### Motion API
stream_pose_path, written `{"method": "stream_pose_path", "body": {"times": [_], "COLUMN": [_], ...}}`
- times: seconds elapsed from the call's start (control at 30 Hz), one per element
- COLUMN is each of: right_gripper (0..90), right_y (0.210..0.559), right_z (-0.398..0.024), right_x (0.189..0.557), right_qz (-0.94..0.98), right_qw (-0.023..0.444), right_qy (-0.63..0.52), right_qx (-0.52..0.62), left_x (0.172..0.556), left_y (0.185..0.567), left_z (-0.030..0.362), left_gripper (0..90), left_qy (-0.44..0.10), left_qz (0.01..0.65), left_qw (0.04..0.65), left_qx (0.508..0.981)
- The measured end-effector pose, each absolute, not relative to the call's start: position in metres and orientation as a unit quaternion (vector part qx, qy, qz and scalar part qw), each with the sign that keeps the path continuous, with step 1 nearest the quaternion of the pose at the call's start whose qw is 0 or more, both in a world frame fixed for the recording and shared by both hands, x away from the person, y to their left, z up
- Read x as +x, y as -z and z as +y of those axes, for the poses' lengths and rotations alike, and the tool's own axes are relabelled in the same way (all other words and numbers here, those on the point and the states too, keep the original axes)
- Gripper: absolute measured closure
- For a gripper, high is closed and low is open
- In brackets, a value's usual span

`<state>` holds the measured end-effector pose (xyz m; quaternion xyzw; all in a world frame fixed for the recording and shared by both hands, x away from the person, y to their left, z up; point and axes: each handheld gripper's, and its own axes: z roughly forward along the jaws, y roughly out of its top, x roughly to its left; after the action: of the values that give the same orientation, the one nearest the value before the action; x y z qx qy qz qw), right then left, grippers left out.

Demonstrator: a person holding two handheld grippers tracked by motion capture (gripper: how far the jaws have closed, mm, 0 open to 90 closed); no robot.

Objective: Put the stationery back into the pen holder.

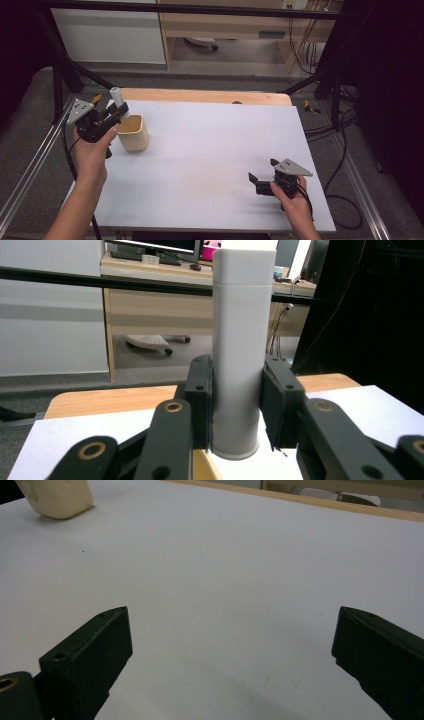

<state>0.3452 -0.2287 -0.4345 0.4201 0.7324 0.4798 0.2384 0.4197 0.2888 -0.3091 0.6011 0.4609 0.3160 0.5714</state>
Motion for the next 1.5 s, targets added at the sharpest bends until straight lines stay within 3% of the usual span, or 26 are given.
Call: {"method": "stream_pose_path", "body": {"times": [0.63, 1.5], "right_gripper": [3.0, 3.0], "right_y": [0.434, 0.435], "right_z": [-0.229, -0.23], "right_x": [0.345, 0.346], "right_qz": [0.732, 0.732], "right_qw": [0.236, 0.232], "right_qy": [-0.484, -0.481], "right_qx": [0.418, 0.422], "left_x": [0.431, 0.451], "left_y": [0.316, 0.352], "left_z": [0.294, 0.299], "left_gripper": [68.6, 68.7], "left_qy": [-0.303, -0.296], "left_qz": [0.471, 0.513], "left_qw": [0.583, 0.535], "left_qx": [0.588, 0.603]}}
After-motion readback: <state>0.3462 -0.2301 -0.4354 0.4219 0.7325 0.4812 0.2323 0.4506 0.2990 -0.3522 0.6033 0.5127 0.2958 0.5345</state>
